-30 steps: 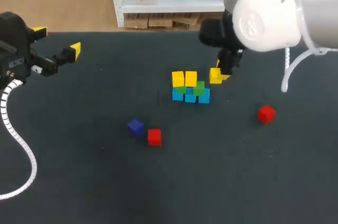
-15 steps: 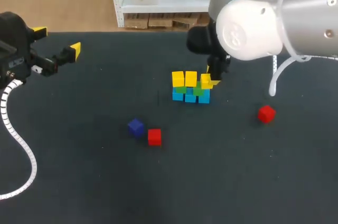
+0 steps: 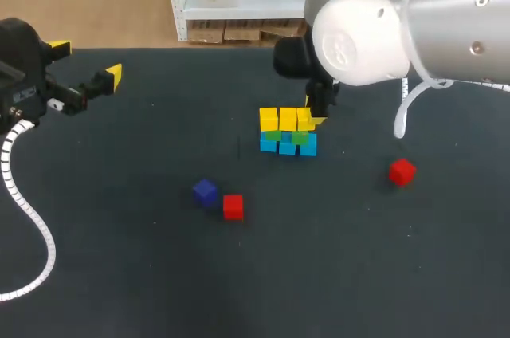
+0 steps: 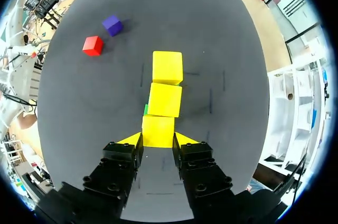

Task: Place the blue cubes, place green cubes on the blue cubes, place the yellow cubes on the green cubes, then place the red cubes on the yellow cubes, and place purple cube on the red cubes.

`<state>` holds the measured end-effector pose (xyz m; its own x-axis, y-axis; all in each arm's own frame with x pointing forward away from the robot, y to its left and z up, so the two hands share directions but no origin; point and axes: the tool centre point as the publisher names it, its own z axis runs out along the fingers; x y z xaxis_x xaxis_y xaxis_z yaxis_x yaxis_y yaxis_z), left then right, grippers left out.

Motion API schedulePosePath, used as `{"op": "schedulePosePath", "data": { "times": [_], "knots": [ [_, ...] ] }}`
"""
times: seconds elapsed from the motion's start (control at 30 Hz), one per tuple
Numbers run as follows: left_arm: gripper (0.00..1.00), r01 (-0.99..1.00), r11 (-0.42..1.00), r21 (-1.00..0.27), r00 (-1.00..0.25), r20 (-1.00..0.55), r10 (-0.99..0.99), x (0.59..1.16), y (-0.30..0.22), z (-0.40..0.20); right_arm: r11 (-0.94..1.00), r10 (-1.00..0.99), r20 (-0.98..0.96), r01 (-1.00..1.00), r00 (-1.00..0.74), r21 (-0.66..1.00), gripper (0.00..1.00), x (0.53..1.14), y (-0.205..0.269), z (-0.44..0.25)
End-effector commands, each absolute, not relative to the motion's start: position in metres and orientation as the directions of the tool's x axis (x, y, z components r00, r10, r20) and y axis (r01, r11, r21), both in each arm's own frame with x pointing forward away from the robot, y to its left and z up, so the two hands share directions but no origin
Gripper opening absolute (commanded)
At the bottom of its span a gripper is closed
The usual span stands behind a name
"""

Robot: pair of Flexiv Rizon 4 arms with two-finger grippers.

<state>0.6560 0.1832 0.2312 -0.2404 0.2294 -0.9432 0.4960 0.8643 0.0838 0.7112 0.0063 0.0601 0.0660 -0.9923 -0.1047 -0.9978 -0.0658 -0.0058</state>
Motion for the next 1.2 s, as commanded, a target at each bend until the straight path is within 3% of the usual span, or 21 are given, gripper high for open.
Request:
{"op": "schedulePosePath", "data": {
  "times": [0.03,0.7,0.73,0.83,0.87,0.9,0.93,1.2],
  "knots": [
    [1.00,0.503,0.860,0.082,-0.239,-0.944,0.229,0.6562,0.1860,0.2317,-0.067,-0.992,-0.104,-0.998,0.067,0.000,0.00,0.7139,0.0073,0.0591],
    [1.00,0.503,0.860,0.082,-0.239,-0.944,0.229,0.6562,0.1860,0.2317,-0.064,-0.991,-0.117,-0.998,0.063,0.010,0.00,0.7157,0.0107,0.0587],
    [1.00,0.503,0.860,0.082,-0.239,-0.944,0.229,0.6562,0.1860,0.2317,-0.063,-0.991,-0.116,-0.998,0.062,0.010,0.05,0.7157,0.0105,0.0582],
    [1.00,0.503,0.860,0.082,-0.239,-0.944,0.229,0.6562,0.1860,0.2317,-0.059,-0.992,-0.117,-0.998,0.057,0.009,0.42,0.7157,0.0101,0.0577],
    [1.00,0.503,0.860,0.082,-0.239,-0.944,0.229,0.6562,0.1860,0.2317,-0.058,-0.992,-0.117,-0.998,0.056,0.010,0.49,0.7156,0.0100,0.0577],
    [1.00,0.503,0.860,0.082,-0.239,-0.944,0.229,0.6562,0.1860,0.2317,-0.057,-0.991,-0.118,-0.998,0.056,0.011,0.90,0.7150,0.0097,0.0579],
    [1.00,0.503,0.860,0.082,-0.239,-0.944,0.229,0.6562,0.1860,0.2317,-0.056,-0.992,-0.118,-0.998,0.054,0.010,1.00,0.7149,0.0097,0.0579],
    [1.00,0.503,0.860,0.082,-0.239,-0.944,0.229,0.6562,0.1860,0.2317,-0.047,-0.991,-0.123,-0.999,0.046,0.011,1.00,0.7141,0.0085,0.0587]
  ]
}}
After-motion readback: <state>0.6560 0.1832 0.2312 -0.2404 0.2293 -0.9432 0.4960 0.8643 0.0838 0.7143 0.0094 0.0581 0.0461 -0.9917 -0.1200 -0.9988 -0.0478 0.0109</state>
